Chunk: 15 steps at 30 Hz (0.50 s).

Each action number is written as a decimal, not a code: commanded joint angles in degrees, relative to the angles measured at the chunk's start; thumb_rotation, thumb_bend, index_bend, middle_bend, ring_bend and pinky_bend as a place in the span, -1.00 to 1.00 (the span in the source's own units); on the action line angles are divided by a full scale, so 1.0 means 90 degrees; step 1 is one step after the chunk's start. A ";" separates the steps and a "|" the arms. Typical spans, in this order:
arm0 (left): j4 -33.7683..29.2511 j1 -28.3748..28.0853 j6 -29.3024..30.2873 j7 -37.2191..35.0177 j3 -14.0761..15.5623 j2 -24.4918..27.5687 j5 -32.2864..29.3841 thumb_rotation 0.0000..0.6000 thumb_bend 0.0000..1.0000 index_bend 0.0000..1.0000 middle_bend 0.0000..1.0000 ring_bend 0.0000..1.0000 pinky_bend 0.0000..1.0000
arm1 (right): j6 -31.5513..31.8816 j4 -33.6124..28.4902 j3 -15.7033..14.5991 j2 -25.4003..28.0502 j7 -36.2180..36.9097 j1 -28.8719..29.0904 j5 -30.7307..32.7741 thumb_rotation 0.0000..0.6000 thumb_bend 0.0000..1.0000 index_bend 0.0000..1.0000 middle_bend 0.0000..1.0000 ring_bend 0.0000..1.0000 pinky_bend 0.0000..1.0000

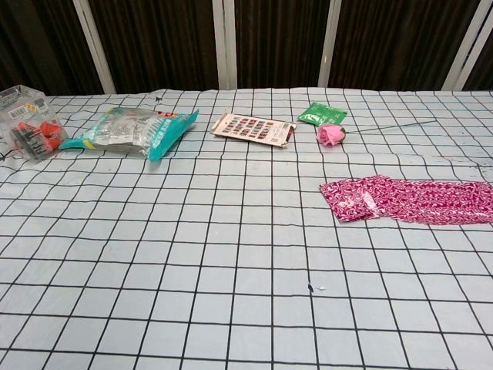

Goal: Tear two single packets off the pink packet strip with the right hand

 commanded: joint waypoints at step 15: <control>-0.0041 0.0001 -0.0025 0.0121 0.0036 -0.0026 0.0035 1.00 -0.24 -0.63 -0.91 -1.00 -0.76 | -0.0057 0.0090 0.0017 -0.0145 0.0030 0.0066 -0.0068 1.00 -0.27 -1.00 -0.74 -0.53 -0.67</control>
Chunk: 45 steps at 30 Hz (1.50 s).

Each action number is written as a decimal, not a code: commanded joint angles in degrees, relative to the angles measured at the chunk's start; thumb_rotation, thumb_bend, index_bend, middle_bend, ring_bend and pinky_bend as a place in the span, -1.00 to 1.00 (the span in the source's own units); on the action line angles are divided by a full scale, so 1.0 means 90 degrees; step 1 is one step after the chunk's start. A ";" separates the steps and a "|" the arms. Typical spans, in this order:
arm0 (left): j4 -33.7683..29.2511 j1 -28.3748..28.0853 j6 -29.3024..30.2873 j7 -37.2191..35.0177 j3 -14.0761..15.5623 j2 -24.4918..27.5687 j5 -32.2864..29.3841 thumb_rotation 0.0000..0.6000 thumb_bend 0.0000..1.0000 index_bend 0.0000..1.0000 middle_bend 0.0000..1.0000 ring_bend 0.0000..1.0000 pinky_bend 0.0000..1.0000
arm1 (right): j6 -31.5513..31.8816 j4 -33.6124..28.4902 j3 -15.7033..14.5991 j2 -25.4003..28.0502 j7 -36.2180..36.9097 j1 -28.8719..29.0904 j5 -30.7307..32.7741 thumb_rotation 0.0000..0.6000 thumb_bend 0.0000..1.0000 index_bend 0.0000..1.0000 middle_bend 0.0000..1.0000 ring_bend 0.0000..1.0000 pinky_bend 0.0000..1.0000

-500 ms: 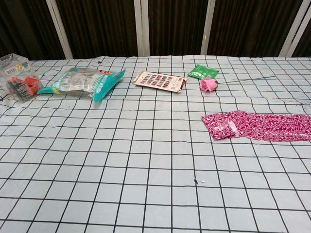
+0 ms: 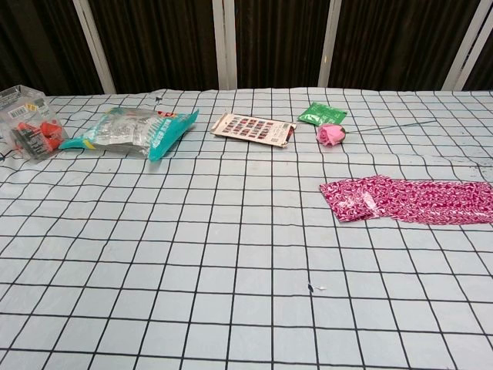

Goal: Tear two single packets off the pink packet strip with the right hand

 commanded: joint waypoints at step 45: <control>-0.0098 -0.0112 -0.0243 0.0085 -0.0073 -0.0003 -0.0294 1.00 -0.24 -0.63 -0.91 -1.00 -0.76 | -0.3152 -0.0536 0.0696 -0.2411 -0.4201 0.2771 0.2478 1.00 0.75 -0.70 0.65 0.68 0.34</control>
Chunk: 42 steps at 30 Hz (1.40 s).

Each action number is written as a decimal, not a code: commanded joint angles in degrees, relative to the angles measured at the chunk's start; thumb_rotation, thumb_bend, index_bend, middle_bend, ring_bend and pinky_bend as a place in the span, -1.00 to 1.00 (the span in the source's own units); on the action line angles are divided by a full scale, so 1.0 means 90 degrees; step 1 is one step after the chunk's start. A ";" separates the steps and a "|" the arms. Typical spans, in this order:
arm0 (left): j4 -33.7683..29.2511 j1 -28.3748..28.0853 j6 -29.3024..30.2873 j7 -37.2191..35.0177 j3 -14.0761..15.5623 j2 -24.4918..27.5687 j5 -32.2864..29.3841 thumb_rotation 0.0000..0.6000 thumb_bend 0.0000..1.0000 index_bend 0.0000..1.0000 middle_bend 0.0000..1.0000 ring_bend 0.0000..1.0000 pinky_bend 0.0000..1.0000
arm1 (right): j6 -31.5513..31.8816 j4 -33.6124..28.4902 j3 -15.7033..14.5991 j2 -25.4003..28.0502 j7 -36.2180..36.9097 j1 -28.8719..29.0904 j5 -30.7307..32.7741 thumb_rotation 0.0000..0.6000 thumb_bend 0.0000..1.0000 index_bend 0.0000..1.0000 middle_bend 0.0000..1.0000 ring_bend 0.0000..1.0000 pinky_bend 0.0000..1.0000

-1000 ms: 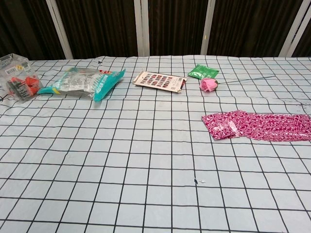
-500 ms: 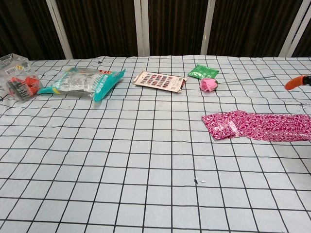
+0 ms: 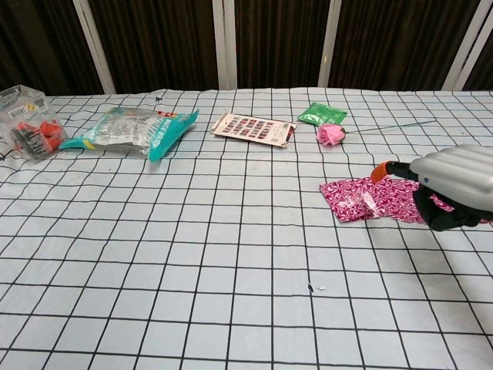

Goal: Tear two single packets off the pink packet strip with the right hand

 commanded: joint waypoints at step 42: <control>0.0028 0.0009 0.0026 -0.0122 -0.0013 0.0046 -0.0039 1.00 -0.24 -0.63 -0.91 -1.00 -0.76 | 0.0232 0.0388 -0.0183 -0.0724 -0.0829 0.0872 0.1768 1.00 0.77 -0.71 0.65 0.69 0.34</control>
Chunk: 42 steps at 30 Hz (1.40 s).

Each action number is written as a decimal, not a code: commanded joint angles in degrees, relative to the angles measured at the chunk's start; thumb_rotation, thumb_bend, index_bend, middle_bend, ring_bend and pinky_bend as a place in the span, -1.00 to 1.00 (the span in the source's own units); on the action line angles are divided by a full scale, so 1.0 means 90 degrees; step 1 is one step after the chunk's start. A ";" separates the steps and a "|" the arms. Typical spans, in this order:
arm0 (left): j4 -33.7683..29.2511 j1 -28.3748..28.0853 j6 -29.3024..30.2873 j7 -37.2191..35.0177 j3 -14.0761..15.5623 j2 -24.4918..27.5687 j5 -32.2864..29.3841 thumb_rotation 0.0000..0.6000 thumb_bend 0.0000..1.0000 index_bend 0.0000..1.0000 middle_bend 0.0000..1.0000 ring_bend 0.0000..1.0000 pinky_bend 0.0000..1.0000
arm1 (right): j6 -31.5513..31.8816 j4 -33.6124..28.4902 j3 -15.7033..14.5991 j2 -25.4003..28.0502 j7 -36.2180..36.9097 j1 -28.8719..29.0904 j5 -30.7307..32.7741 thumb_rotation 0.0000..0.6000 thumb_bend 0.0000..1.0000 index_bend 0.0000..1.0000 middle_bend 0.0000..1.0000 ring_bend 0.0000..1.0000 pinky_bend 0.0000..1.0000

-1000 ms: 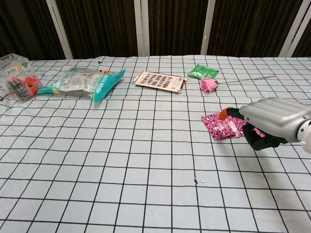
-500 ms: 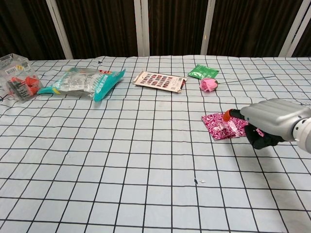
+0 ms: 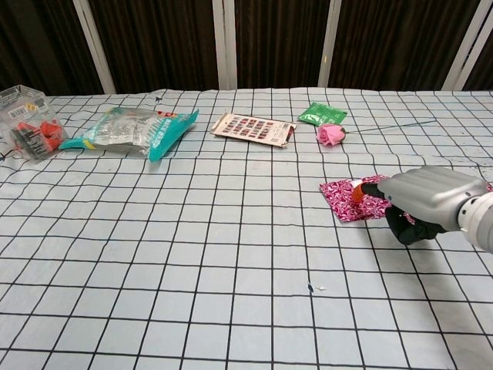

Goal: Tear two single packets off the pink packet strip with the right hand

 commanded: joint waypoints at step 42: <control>0.0091 0.0048 0.0090 -0.0453 -0.0001 0.0120 0.0053 1.00 -0.24 -0.63 -0.91 -1.00 -0.76 | 0.0398 -0.0093 -0.0302 -0.1031 -0.0680 0.0615 0.0287 1.00 0.77 -0.70 0.65 0.70 0.34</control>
